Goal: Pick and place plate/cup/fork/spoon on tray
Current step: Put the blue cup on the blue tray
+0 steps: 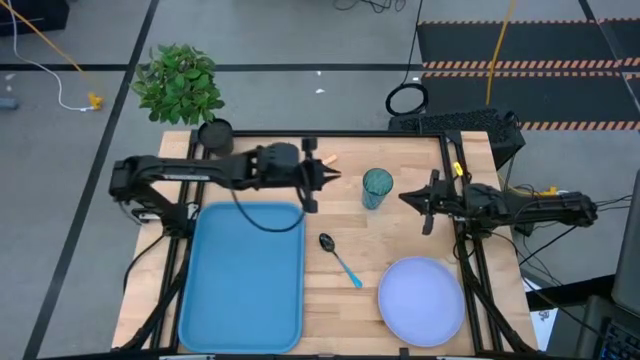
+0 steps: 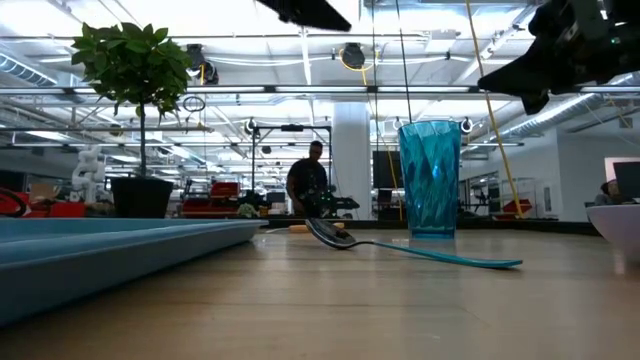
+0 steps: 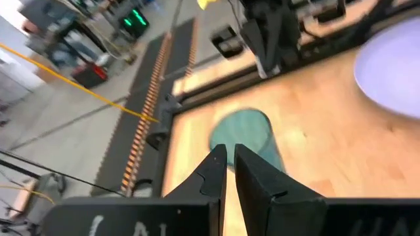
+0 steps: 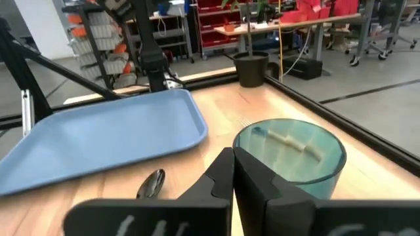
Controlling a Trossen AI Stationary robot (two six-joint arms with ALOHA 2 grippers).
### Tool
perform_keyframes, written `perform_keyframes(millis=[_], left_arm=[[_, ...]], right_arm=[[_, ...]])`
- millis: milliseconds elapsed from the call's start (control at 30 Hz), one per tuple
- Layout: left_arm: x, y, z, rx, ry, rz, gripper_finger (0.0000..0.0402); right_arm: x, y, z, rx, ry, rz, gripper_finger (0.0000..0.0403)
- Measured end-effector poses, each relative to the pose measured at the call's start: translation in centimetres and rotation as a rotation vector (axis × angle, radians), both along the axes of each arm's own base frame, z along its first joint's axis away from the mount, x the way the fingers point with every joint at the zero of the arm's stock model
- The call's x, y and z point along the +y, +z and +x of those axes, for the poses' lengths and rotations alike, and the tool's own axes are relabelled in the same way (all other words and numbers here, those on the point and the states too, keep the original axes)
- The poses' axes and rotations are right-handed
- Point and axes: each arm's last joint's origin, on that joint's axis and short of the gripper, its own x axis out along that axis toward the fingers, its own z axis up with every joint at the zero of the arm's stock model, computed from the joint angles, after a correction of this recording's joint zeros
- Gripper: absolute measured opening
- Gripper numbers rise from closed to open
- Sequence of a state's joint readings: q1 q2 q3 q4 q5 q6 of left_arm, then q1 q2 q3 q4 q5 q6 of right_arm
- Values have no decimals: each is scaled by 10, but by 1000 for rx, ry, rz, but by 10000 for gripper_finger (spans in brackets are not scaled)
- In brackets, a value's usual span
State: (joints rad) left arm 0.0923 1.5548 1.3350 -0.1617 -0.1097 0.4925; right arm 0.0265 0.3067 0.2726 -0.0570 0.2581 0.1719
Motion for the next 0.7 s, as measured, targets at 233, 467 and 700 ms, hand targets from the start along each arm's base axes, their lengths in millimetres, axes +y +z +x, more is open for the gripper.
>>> perform_keyframes(millis=[233, 467, 700], left_arm=[[1, -25, 17, 71, -5, 50, 35], [-8, -31, 21, 122, 52, 101, 37], [-12, 8, 29, 29, -21, 193, 73]], right_arm=[[0, -6, 4, 59, 8, 30, 0], [4, -4, 1, 125, 102, 112, 0], [3, -6, -3, 212, 82, 157, 0]])
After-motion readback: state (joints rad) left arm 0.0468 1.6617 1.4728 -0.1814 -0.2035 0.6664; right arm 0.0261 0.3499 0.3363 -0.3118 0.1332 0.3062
